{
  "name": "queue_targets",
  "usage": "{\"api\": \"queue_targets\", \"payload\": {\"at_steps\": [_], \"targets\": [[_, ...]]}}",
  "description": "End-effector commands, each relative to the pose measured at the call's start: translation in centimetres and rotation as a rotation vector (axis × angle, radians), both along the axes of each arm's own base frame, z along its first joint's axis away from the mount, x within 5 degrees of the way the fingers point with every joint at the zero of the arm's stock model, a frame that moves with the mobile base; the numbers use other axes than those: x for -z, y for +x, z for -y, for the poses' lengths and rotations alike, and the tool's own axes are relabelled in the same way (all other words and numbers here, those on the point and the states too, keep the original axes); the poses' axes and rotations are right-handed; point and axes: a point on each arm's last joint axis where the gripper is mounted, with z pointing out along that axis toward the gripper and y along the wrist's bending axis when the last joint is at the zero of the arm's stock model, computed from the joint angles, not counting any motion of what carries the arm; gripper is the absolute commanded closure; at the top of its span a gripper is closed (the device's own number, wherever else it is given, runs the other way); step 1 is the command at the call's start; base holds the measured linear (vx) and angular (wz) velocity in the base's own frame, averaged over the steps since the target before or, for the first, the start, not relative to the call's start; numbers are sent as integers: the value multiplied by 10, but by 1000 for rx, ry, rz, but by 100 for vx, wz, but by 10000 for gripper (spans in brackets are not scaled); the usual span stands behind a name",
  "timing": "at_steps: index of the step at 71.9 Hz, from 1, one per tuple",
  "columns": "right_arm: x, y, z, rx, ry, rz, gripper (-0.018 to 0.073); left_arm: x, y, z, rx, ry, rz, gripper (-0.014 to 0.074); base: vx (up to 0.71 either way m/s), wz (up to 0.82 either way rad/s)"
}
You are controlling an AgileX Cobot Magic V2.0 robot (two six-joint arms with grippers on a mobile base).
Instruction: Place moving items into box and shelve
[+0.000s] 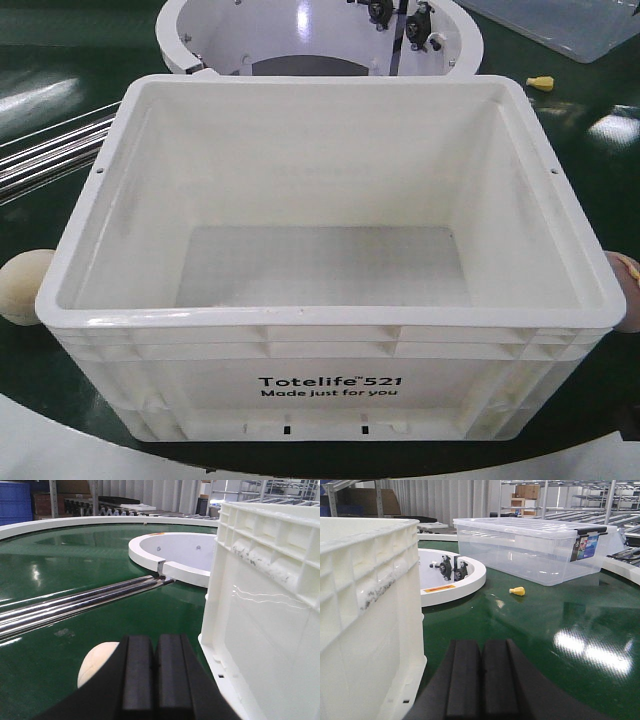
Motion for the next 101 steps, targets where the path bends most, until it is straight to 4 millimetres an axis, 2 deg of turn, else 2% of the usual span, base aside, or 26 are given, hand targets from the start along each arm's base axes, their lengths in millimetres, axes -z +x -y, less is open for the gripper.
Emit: {"api": "queue_targets", "payload": {"at_steps": [1,30,37,44,50,63,74,81,90,95,101], "targets": [[-7,1,0,1,-9,76,564,2,0,0,-5,-7,69,602,0,0],[-9,1,0,1,-7,88,564,2,0,0,-5,-7,70,602,0,0],[-15,0,0,-1,54,146,564,-1,0,0,-6,-10,98,602,0,0],[-26,-2,0,-3,69,195,564,-13,-1,-1,-8,-14,166,602,0,0],[-46,-5,0,-5,69,246,564,-30,-4,-1,-8,-17,234,602,0,0],[-107,-24,0,-9,58,395,564,-90,-22,-2,-9,-29,431,602,0,0],[-153,-39,0,-4,30,404,564,-138,-40,-3,-7,-33,536,602,0,0],[-182,-37,0,5,-17,398,564,-167,-42,-3,-7,-32,544,602,0,0],[-223,-26,0,8,-33,417,564,-201,-29,-2,-9,-20,535,602,0,0],[-243,-12,0,11,-49,406,564,-218,-18,-1,-16,18,523,602,0,0],[-258,9,0,17,-86,373,564,-234,-1,0,-25,80,511,602,0,0]]}}
